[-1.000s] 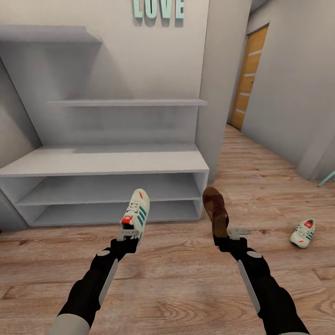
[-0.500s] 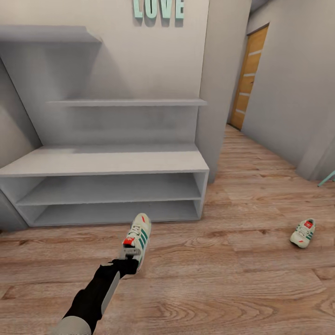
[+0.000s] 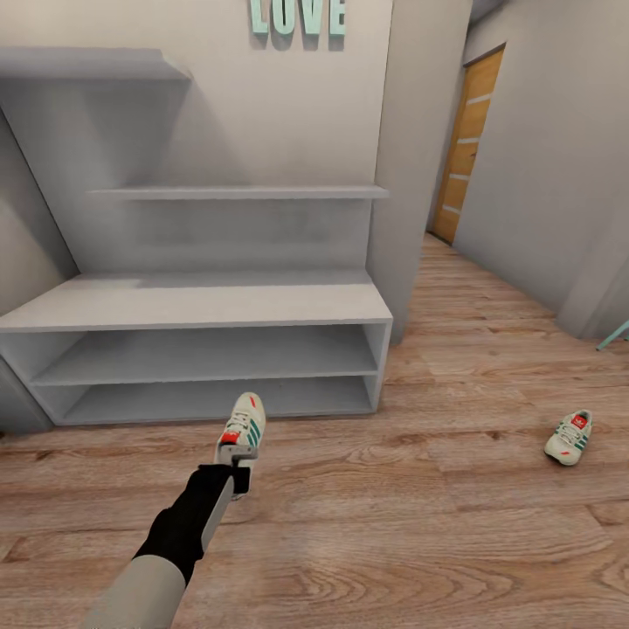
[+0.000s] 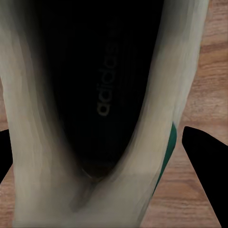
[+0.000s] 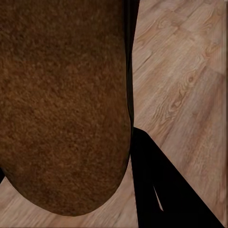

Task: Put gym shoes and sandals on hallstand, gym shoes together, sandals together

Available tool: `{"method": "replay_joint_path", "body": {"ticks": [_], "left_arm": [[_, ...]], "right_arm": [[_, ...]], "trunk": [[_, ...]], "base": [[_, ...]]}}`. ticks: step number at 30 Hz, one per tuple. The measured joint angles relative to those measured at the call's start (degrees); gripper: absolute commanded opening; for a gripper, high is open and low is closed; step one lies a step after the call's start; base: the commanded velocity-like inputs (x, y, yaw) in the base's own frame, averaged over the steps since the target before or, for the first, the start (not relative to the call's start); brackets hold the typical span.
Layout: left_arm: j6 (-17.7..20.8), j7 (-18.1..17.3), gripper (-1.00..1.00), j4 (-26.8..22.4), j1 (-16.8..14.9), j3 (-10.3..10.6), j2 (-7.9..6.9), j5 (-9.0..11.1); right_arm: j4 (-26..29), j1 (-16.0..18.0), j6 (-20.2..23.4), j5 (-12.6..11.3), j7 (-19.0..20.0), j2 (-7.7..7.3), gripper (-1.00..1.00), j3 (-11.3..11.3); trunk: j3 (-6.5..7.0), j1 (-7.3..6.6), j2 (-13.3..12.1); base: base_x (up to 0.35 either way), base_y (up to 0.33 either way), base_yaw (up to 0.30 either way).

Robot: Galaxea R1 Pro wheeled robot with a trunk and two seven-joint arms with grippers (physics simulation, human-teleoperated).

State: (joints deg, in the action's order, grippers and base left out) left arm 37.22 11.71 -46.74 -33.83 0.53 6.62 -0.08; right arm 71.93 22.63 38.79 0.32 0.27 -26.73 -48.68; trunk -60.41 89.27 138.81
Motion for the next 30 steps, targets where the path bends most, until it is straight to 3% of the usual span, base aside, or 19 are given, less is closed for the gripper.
{"method": "replay_joint_path", "body": {"ticks": [15,26,30], "left_arm": [[0.01,0.36,-1.00,-0.13,-0.07,0.18,0.25,0.15],[0.01,0.35,-1.00,-0.82,-0.07,0.18,0.45,0.15],[0.02,0.35,-1.00,-2.17,-0.07,0.18,0.83,0.17]], "right_arm": [[-0.01,0.01,0.08,0.19,-0.05,-0.24,-1.00,0.01],[-0.01,0.01,0.08,0.28,-0.05,-0.24,-1.00,0.01],[0.00,0.01,0.08,0.24,-0.05,-0.26,-1.00,0.02]], "trunk": [[-0.32,0.00,0.00],[-3.09,2.41,4.39],[-4.28,2.52,4.46]], "base": [[0.000,0.000,0.053],[0.000,0.000,0.156],[0.000,0.000,0.159]]}}
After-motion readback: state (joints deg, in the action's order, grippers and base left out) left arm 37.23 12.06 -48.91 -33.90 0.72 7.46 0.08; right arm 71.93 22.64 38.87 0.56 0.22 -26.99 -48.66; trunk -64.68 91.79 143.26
